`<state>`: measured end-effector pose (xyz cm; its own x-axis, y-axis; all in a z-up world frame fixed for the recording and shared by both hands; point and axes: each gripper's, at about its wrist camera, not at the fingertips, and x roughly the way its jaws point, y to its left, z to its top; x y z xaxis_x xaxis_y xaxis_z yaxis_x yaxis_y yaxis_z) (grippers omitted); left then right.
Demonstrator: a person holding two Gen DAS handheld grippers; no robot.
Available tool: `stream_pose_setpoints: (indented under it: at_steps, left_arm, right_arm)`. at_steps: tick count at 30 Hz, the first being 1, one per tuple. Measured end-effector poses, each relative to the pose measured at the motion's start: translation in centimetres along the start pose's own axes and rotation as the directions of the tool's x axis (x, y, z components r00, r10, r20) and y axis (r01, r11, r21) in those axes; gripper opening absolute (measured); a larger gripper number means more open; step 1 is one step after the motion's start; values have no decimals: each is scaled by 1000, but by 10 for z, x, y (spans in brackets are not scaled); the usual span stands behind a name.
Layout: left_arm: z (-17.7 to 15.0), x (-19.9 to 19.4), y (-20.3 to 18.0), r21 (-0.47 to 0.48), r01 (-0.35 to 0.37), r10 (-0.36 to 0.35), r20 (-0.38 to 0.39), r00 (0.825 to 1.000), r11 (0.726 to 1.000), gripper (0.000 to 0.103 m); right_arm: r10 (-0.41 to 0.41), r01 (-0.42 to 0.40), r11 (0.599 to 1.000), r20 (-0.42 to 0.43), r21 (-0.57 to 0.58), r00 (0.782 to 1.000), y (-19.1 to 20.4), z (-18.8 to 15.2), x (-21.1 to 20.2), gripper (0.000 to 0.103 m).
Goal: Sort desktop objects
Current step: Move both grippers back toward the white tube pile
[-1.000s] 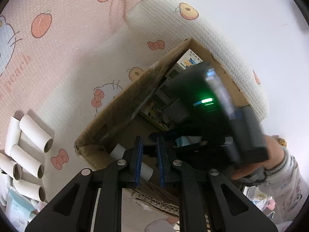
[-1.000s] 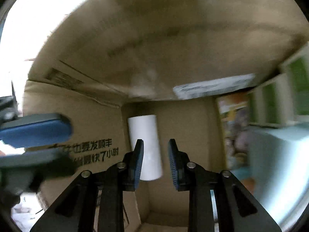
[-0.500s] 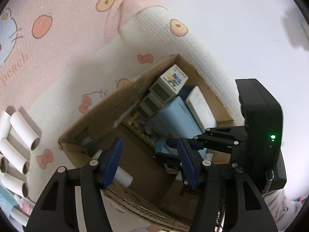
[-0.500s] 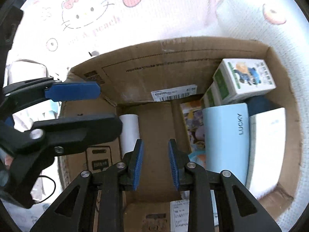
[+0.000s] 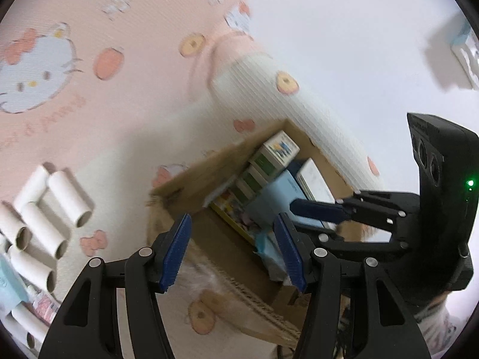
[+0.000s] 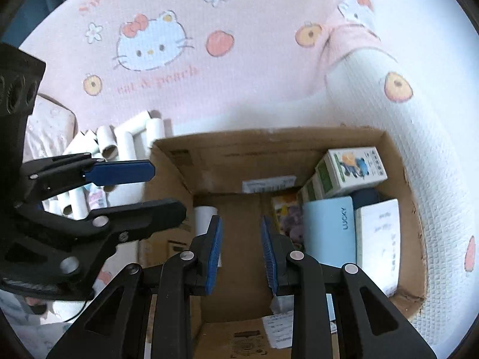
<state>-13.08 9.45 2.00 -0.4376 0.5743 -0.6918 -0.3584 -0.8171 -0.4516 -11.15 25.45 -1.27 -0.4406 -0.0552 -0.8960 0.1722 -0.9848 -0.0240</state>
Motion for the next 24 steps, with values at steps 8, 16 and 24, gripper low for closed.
stream_pose_setpoints:
  at_steps: [8, 16, 24]
  left_arm:
    - [-24, -28, 32, -84, 36, -28, 92, 995, 996, 62]
    - [-55, -70, 76, -211, 12, 25, 168, 985, 977, 62]
    - [-74, -109, 115, -262, -108, 167, 215, 962, 959, 62]
  right_arm:
    - [15, -15, 1000, 4, -16, 1000, 29, 1, 15, 41]
    - [-12, 14, 993, 21, -113, 1000, 72, 13, 12, 63]
    - [3, 10, 968, 52, -250, 999, 130, 22, 7, 64]
